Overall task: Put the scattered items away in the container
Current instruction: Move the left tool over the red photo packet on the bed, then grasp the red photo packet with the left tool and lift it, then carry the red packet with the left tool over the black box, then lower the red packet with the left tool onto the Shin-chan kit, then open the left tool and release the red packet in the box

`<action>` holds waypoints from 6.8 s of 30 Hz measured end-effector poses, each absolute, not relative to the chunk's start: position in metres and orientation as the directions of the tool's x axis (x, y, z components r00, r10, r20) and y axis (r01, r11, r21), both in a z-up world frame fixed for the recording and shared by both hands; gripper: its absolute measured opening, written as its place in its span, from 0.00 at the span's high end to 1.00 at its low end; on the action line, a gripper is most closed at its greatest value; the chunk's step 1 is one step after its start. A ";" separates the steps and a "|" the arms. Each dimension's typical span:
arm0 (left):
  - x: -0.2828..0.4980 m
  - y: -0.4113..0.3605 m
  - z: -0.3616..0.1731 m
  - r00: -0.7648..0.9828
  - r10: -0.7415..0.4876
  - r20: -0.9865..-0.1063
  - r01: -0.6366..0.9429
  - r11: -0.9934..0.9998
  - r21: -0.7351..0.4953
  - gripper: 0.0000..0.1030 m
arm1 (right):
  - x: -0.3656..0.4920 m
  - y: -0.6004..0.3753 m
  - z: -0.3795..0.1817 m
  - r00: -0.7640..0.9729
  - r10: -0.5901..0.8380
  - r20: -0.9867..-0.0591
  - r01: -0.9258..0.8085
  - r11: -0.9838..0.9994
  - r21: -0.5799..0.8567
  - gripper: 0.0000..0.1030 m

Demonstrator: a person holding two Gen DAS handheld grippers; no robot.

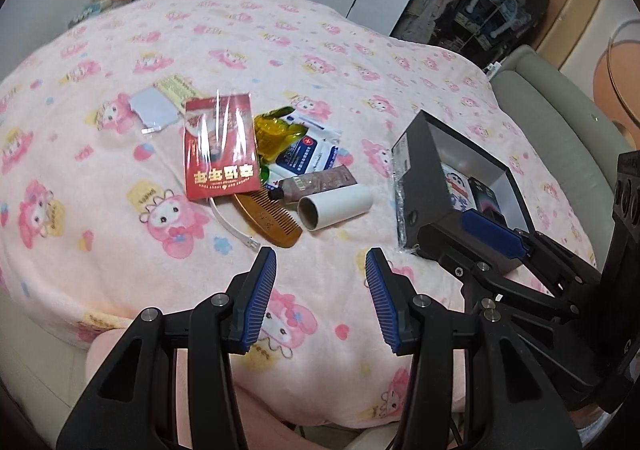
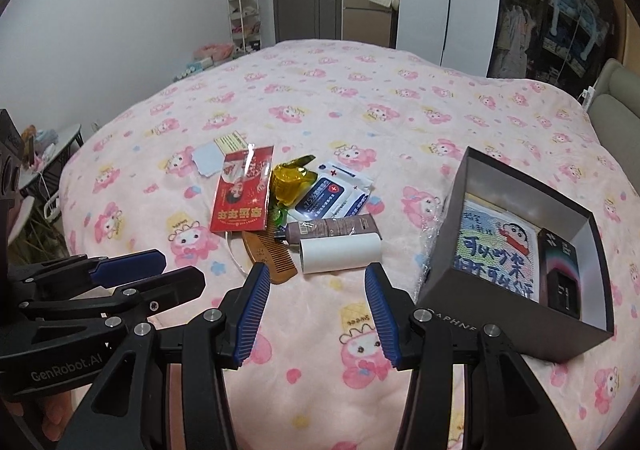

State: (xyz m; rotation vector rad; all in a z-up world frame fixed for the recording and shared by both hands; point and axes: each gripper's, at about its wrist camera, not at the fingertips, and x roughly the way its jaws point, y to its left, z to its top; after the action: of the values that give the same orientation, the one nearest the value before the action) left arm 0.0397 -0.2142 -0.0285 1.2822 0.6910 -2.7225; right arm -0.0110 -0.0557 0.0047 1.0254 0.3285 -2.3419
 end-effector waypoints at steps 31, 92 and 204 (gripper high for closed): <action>-0.052 -0.353 -0.146 -0.644 0.054 -0.763 0.551 -0.659 -0.511 0.54 | -0.129 -0.172 -0.087 -0.356 -0.398 -0.845 0.611 -0.784 0.112 0.56; -0.032 -0.192 -0.036 -0.706 0.307 -0.638 0.118 -0.838 -0.533 0.60 | -0.073 -0.027 -0.008 -0.387 -0.539 -0.748 0.594 -0.766 0.245 0.79; -0.186 0.049 -0.049 -0.491 0.082 -0.867 -0.044 -0.997 -0.069 0.49 | -0.180 0.201 -0.053 -0.570 -0.259 -0.779 0.258 -0.957 0.130 0.61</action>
State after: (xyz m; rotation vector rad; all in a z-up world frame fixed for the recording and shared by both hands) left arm -0.1861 0.0492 -0.0487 1.6179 0.0605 -2.7774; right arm -0.1800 0.2013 -0.0531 1.2666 -0.0025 -2.5516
